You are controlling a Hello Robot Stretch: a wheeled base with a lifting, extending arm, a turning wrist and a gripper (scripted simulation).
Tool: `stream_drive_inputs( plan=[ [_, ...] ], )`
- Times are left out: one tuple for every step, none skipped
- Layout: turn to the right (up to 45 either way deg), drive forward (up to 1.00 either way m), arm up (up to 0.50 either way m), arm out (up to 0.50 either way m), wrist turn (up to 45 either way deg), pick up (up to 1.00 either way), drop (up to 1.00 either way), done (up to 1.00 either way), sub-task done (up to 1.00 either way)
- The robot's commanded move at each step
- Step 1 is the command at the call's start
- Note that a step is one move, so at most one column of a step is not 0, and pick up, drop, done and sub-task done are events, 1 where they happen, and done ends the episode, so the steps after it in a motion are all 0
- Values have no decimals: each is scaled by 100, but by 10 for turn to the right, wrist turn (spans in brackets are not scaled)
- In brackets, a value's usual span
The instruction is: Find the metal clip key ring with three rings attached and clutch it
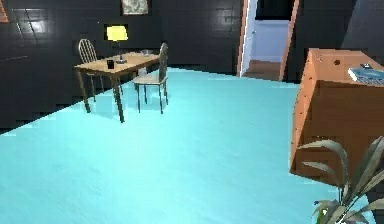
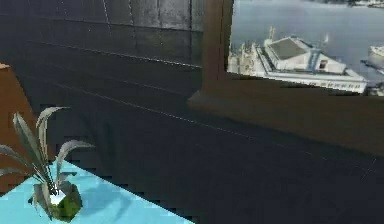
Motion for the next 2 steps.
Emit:
stream_drive_inputs(
  plan=[
    [0,100,0,0,0,0,0,0,0],
    [0,5,0,0,0,0,0,0,0]
  ],
)
